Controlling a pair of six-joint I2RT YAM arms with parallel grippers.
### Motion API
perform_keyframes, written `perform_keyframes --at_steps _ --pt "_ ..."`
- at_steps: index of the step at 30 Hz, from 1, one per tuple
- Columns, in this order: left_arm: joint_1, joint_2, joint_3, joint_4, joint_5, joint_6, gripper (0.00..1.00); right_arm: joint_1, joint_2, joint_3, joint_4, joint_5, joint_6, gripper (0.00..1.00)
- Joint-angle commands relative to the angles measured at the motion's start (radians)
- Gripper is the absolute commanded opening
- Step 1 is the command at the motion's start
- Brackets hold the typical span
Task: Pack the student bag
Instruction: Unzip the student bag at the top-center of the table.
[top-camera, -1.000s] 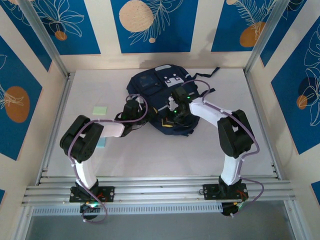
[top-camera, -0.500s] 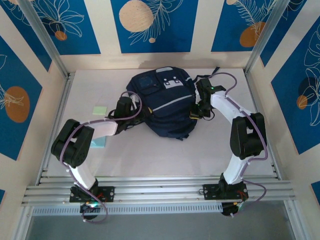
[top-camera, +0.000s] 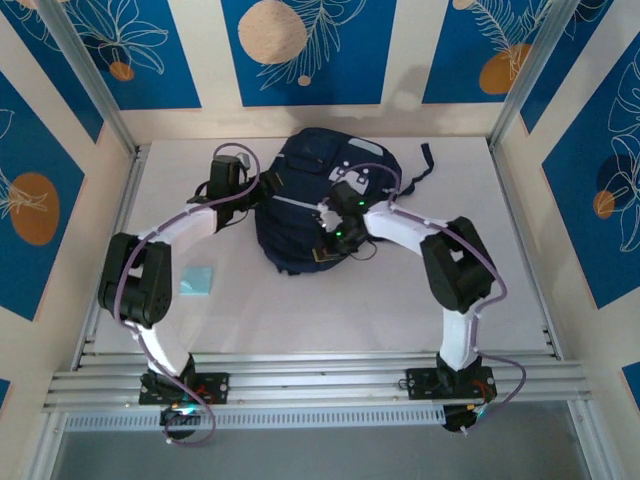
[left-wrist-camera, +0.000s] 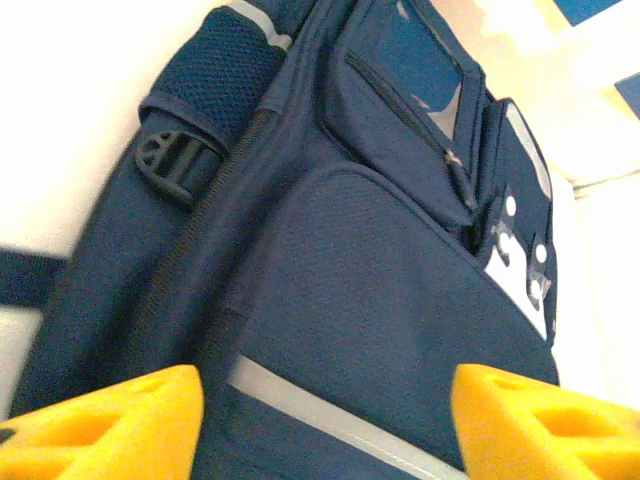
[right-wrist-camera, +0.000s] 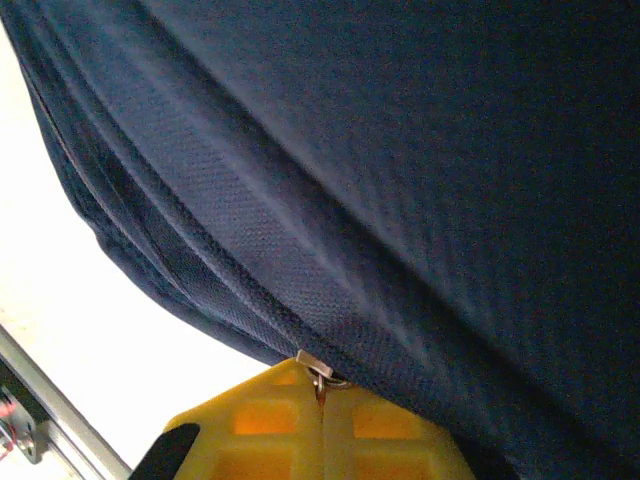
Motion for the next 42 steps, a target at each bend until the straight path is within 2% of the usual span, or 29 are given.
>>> perform_keyframes --at_steps 1,4,9,13,16,18,19,21,23,27,32,36,42 --pt "-0.007 -0.095 -0.065 -0.051 -0.022 0.001 0.71 0.040 0.053 0.071 0.045 -0.044 0.080 0.00" --pt "-0.010 -0.161 -0.176 -0.026 -0.014 -0.056 0.73 0.050 0.056 0.096 0.080 -0.040 0.152 0.00" --pt "-0.033 -0.210 -0.333 0.065 -0.011 -0.173 0.75 0.051 0.019 0.054 0.169 -0.127 0.259 0.00" --pt "-0.077 -0.153 -0.354 0.130 -0.024 -0.219 0.75 0.057 -0.026 -0.015 0.252 -0.211 0.310 0.00" --pt "-0.096 -0.080 -0.349 0.189 -0.037 -0.246 0.74 0.062 -0.055 -0.048 0.239 -0.245 0.290 0.00" --pt "-0.097 -0.033 -0.347 0.247 -0.041 -0.259 0.65 0.062 -0.074 -0.062 0.164 -0.254 0.231 0.00" --pt "-0.097 -0.016 -0.340 0.258 -0.047 -0.252 0.55 0.062 -0.079 -0.063 0.113 -0.245 0.192 0.00" --pt "-0.096 0.013 -0.332 0.278 -0.061 -0.235 0.22 0.056 -0.081 -0.048 -0.050 -0.183 0.089 0.00" --pt "-0.094 0.024 -0.329 0.276 -0.080 -0.213 0.00 0.043 -0.076 -0.040 -0.195 -0.081 0.002 0.00" --pt "-0.086 0.013 -0.337 0.247 -0.101 -0.166 0.00 -0.007 -0.076 -0.055 -0.364 0.235 -0.077 0.00" --pt "-0.085 -0.026 -0.352 0.201 -0.121 -0.123 0.00 -0.110 -0.084 -0.018 -0.407 0.479 -0.121 0.00" --pt "-0.079 -0.058 -0.367 0.184 -0.129 -0.108 0.00 -0.227 -0.091 0.049 -0.377 0.540 -0.139 0.00" --pt "-0.078 -0.100 -0.365 0.135 -0.134 -0.064 0.00 -0.381 -0.049 0.149 -0.256 0.528 -0.147 0.00"
